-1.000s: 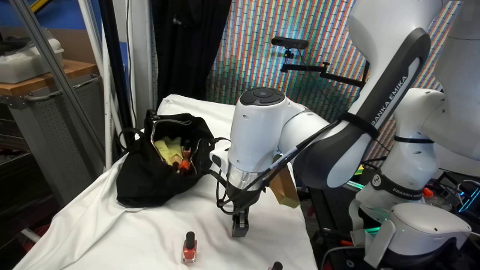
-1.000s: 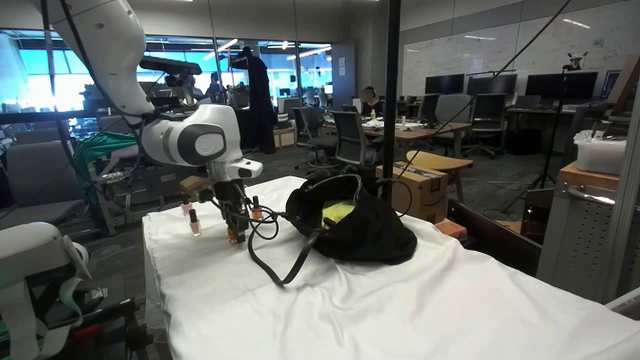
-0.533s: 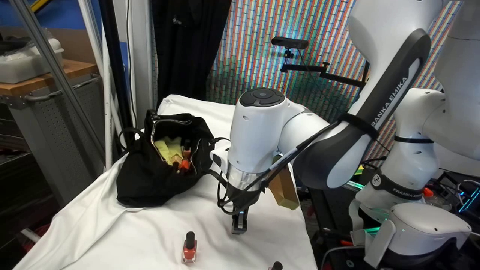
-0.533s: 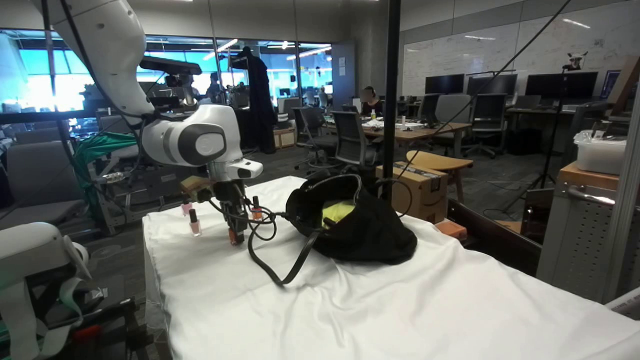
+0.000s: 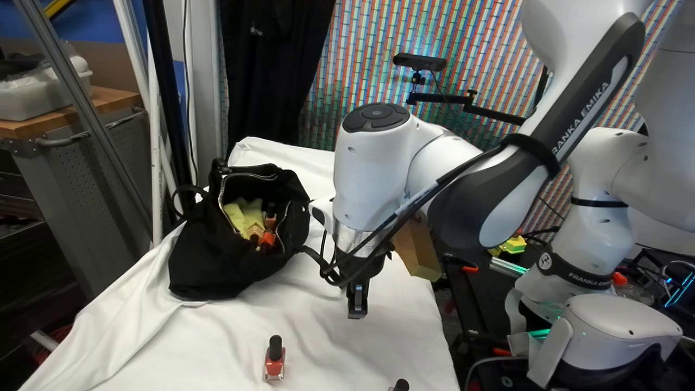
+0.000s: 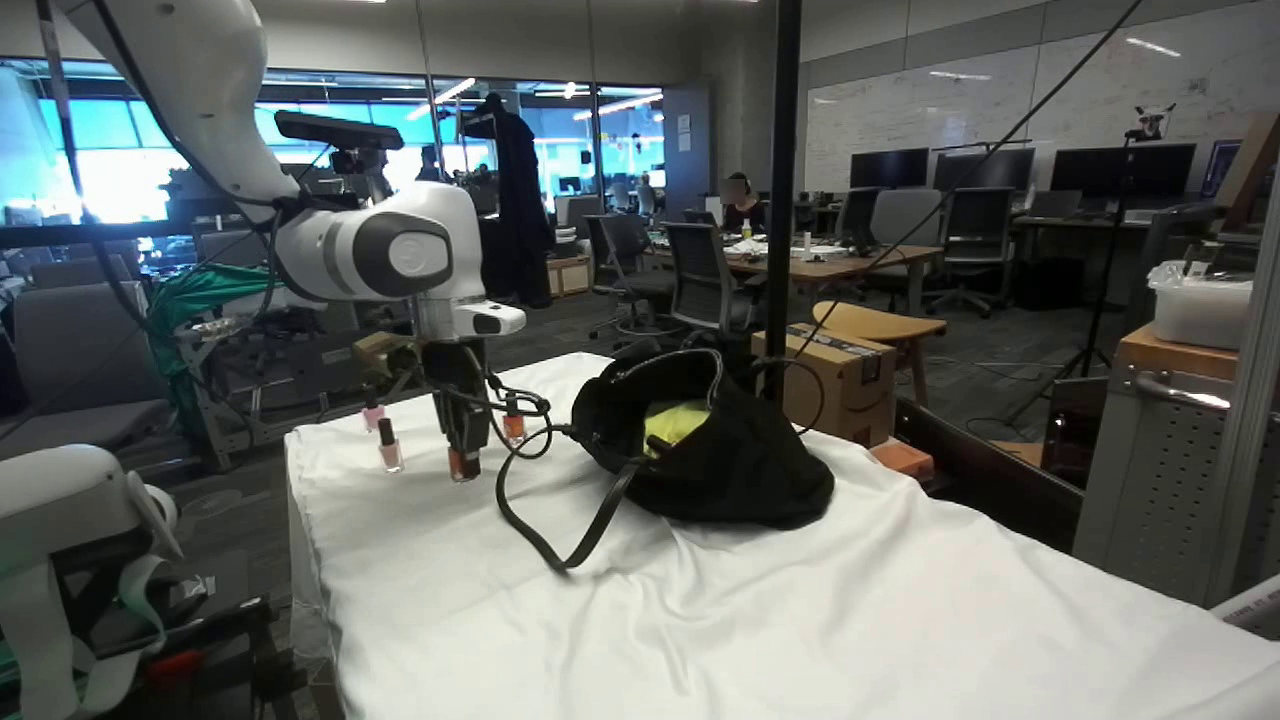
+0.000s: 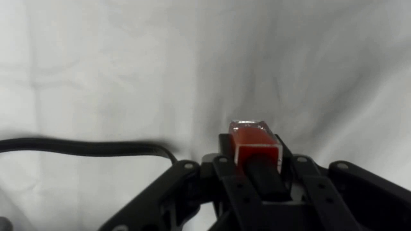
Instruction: Pick up the nail polish and put them in the bag
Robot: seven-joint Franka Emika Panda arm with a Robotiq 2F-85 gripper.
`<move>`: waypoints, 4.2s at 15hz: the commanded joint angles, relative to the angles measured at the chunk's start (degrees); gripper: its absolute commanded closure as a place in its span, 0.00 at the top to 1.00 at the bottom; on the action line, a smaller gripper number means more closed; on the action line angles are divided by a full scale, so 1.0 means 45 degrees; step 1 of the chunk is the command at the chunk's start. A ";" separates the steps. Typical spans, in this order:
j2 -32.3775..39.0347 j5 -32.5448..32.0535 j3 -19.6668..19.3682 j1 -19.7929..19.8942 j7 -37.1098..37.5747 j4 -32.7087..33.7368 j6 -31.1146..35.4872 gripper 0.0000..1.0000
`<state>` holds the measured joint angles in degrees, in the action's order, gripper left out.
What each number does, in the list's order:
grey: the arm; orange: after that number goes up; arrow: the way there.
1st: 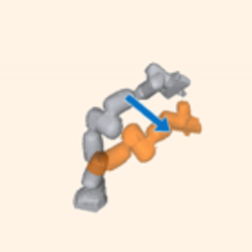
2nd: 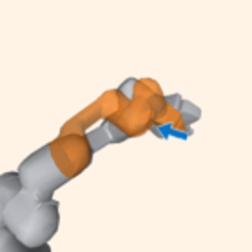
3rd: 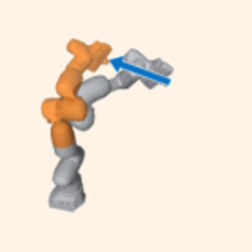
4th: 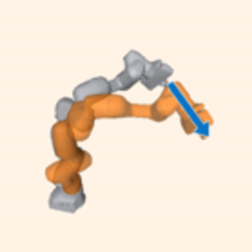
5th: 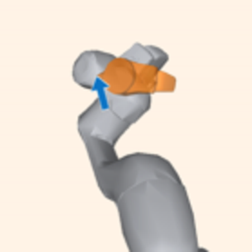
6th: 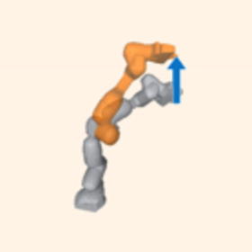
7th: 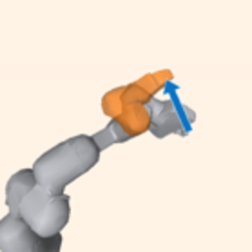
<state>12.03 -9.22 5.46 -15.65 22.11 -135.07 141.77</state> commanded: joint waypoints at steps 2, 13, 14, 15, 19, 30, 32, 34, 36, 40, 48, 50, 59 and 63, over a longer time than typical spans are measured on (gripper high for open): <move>-0.1537 -0.0623 -0.0063 0.0479 -0.0300 0.0115 -0.1279 0.20; -0.0987 -0.1934 -0.0514 0.1860 0.0389 0.2815 -0.0862 0.20; -0.0787 -0.2024 -0.0591 0.1907 0.0502 0.3074 -0.0769 0.20; -0.0518 -0.2068 -0.0672 0.1939 0.0598 0.3366 -0.0669 0.20; 0.0709 -0.2179 -0.1137 0.1861 0.1188 0.4552 -0.0383 0.20; 0.2965 -0.1717 -0.2167 0.1525 0.1694 0.6741 -0.0564 0.77; 0.2911 -0.1705 -0.2227 0.1528 0.1596 0.6674 -0.0582 0.92; 0.2665 -0.1734 -0.2242 0.1524 0.1490 0.6365 -0.0585 0.99; 0.2276 -0.1662 -0.2142 0.1576 0.1156 0.5944 -0.0799 1.00; 0.1200 -0.1608 -0.1907 0.1649 0.0293 0.4827 -0.1558 1.00; -0.1651 -0.1177 -0.0980 0.1717 -0.0819 0.2270 -0.3247 1.00; -0.2149 -0.0896 -0.0564 0.1608 -0.0682 0.1725 -0.3541 1.00; -0.2558 0.1083 0.1304 0.0667 -0.0083 0.0584 -0.3956 1.00; -0.2222 0.1725 0.1885 0.0186 0.0111 0.0513 -0.3807 1.00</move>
<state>2.14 -3.85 12.56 -13.54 21.77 -132.30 124.52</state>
